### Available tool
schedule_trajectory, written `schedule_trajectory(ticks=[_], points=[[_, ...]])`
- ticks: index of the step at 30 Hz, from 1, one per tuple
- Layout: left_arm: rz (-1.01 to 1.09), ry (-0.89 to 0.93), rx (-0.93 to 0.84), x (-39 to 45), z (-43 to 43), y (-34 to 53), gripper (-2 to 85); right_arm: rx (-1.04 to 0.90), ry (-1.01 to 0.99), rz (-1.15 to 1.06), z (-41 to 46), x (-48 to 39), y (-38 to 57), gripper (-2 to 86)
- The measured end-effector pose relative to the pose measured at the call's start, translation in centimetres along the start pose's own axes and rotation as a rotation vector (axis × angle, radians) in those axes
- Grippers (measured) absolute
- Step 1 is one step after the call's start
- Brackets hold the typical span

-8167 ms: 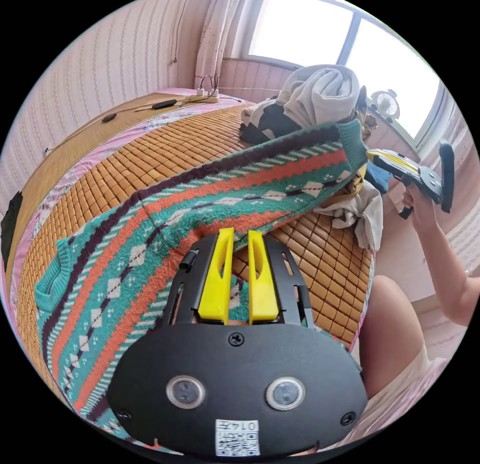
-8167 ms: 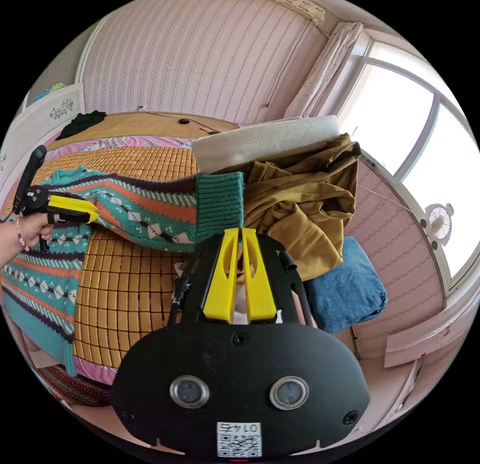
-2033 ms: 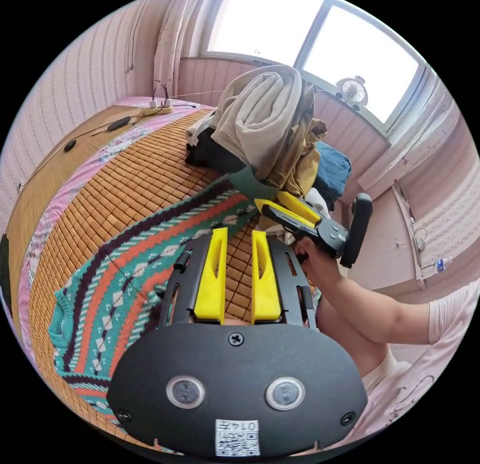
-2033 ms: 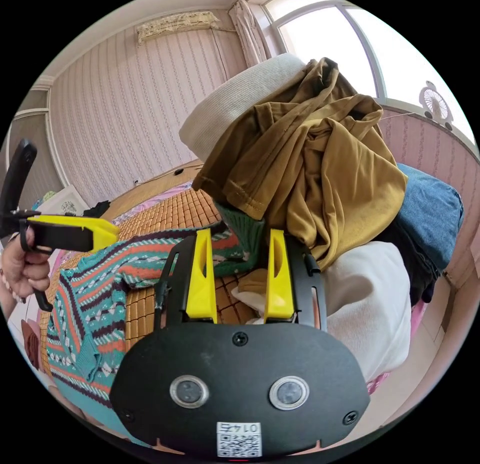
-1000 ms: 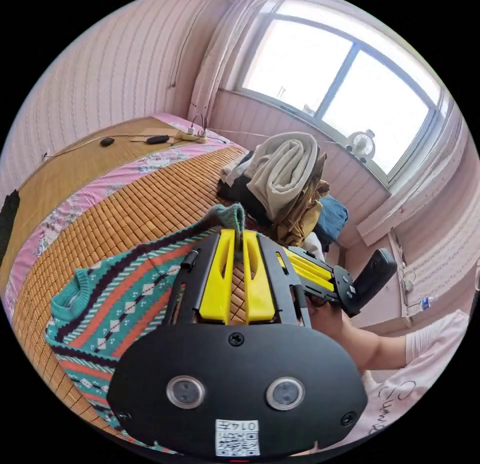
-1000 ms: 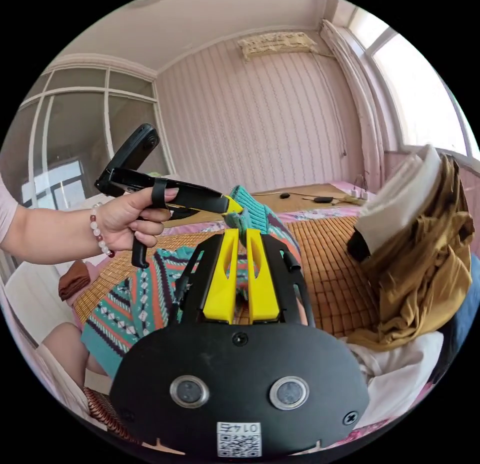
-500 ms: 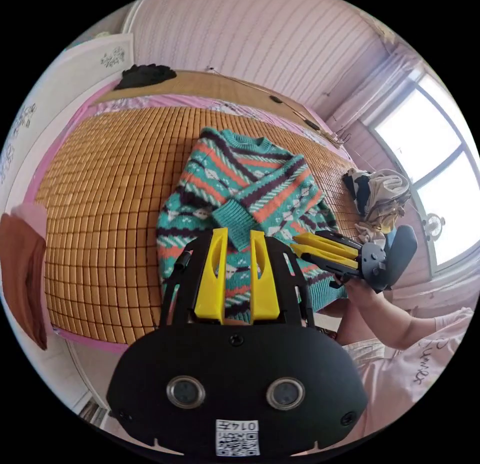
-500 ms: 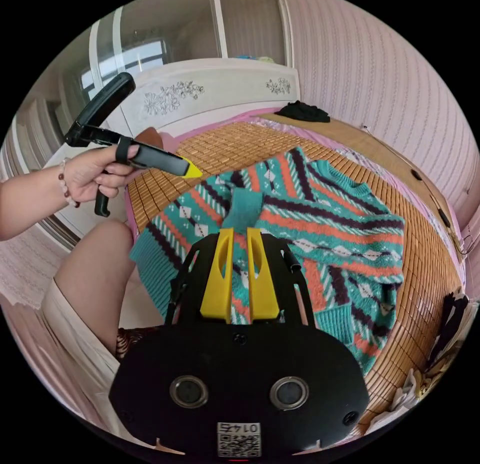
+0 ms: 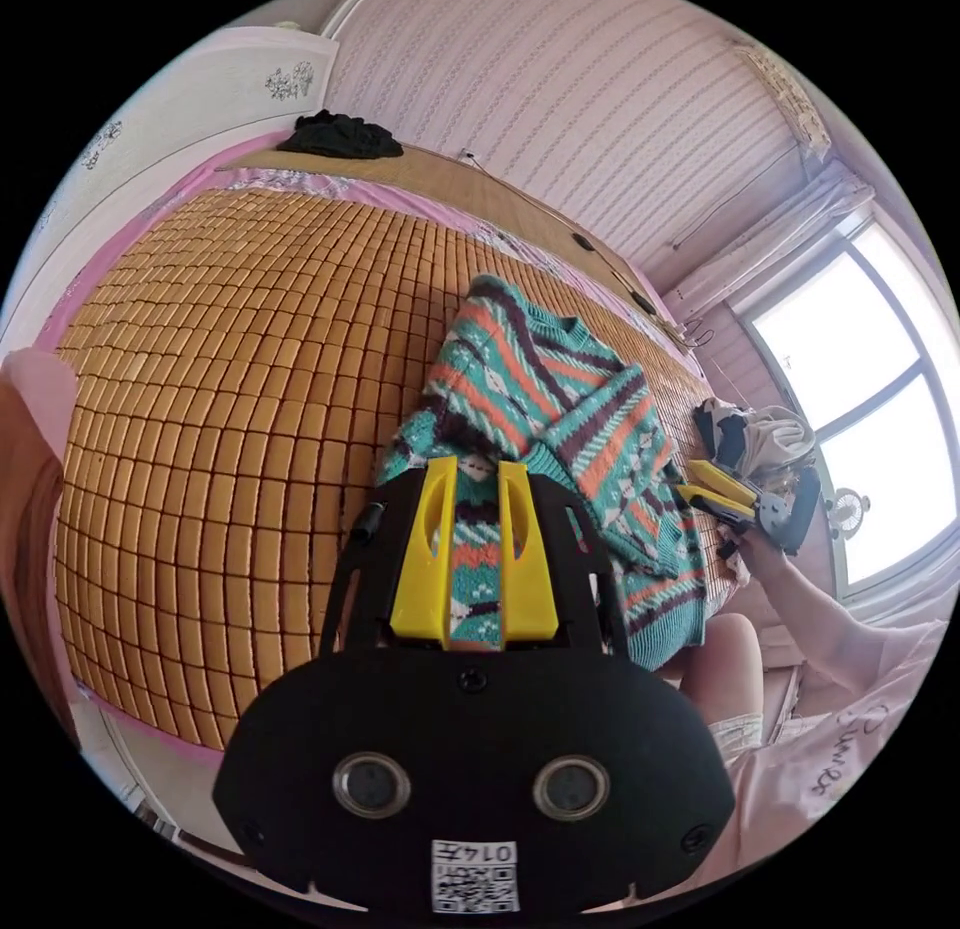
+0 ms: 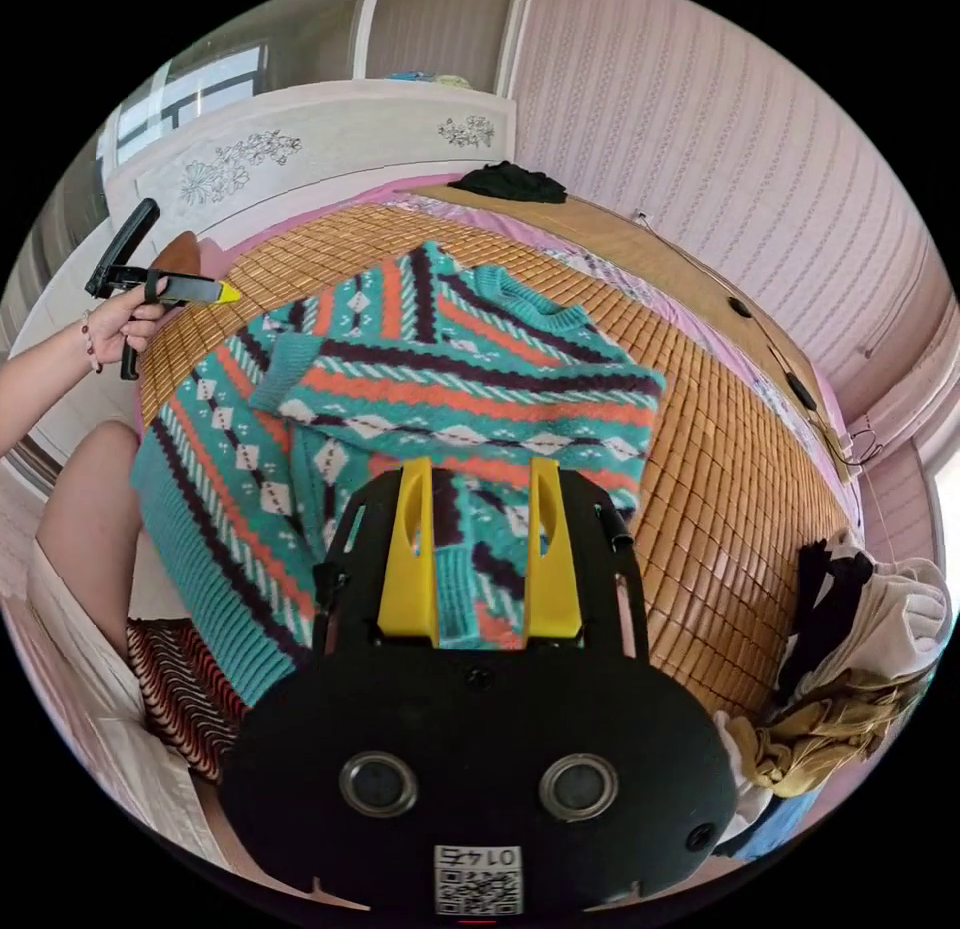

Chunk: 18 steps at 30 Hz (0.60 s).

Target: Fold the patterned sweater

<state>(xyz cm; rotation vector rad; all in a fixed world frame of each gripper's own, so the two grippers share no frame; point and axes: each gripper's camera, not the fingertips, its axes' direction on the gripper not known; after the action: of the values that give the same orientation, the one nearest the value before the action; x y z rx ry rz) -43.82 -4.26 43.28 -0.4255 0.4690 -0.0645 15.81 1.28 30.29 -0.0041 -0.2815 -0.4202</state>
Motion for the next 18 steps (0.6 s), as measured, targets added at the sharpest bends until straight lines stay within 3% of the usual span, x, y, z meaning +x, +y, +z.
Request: schedule_trajectory(ticks=[12, 15, 18], points=[[0.087, -0.056, -0.055, -2.9, 7.7, -12.6, 9.8, -0.197, 0.068, 0.256, 10.5, 14.6, -12.0, 15.8], [0.073, 0.012, -0.095, -3.6, 9.8, -14.1, 12.7, -0.274, -0.035, 0.304, 12.8, 17.1, -12.9, 14.5], [0.075, -0.100, -0.209, -4.3, 12.1, -14.8, 10.6, -0.270, -0.106, 0.370, 13.3, 19.7, -12.6, 9.4]])
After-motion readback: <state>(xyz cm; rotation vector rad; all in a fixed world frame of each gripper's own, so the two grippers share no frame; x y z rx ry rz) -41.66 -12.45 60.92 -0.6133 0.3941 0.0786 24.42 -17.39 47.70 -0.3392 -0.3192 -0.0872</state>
